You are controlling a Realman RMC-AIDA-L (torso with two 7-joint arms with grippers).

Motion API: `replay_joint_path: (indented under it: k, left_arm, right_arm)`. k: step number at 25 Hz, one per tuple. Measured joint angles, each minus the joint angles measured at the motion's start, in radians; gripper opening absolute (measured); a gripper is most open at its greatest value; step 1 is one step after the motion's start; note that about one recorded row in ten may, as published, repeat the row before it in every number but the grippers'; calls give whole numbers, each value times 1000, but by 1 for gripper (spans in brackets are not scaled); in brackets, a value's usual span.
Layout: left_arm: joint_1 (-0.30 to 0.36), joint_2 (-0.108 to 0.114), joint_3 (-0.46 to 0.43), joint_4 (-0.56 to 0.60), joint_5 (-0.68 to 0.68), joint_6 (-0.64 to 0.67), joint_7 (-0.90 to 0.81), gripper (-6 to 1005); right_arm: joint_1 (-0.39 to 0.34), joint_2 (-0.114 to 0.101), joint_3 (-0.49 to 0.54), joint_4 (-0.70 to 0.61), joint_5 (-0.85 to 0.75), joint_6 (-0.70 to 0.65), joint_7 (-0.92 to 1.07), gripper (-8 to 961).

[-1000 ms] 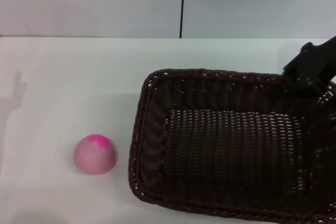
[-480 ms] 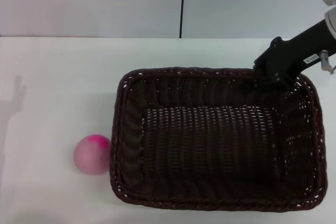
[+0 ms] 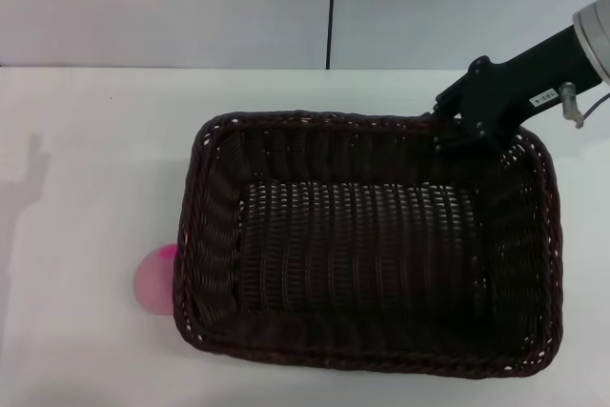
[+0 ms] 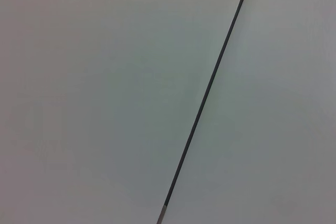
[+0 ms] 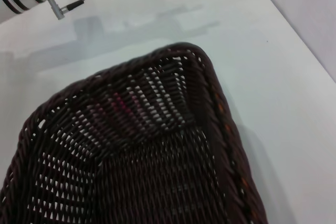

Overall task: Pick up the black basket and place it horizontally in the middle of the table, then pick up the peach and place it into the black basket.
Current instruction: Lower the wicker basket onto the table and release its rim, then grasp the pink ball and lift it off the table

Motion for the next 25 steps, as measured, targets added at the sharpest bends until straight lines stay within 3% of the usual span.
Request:
replay_joint_path:
  k: [5,8,12,16,22,25]
  left_arm:
    - [-2,0,1,0,0,-2,0,805]
    - [-4,0,18,6,0,-3,0,805]
    - [-6,4,66,24,28,-2,-2,805]
    - [-6,6,95,65,71,-2,-34,805]
    - [-1,12,167,334,250,-6,-339,804]
    - [2,21,214,443,312,-6,-455,803]
  right_arm:
    - [-16,0,28,-13,14,26,-6,297]
    - [-46,2,106,-30,46,67,-56,354]
    - [-132,5,235,-27,218,138,-198,433]
    - [-256,13,299,-2,476,165,-322,495]
    - [-455,56,338,56,836,162,-432,495]
    - [-540,75,396,175,1001,127,-510,495]
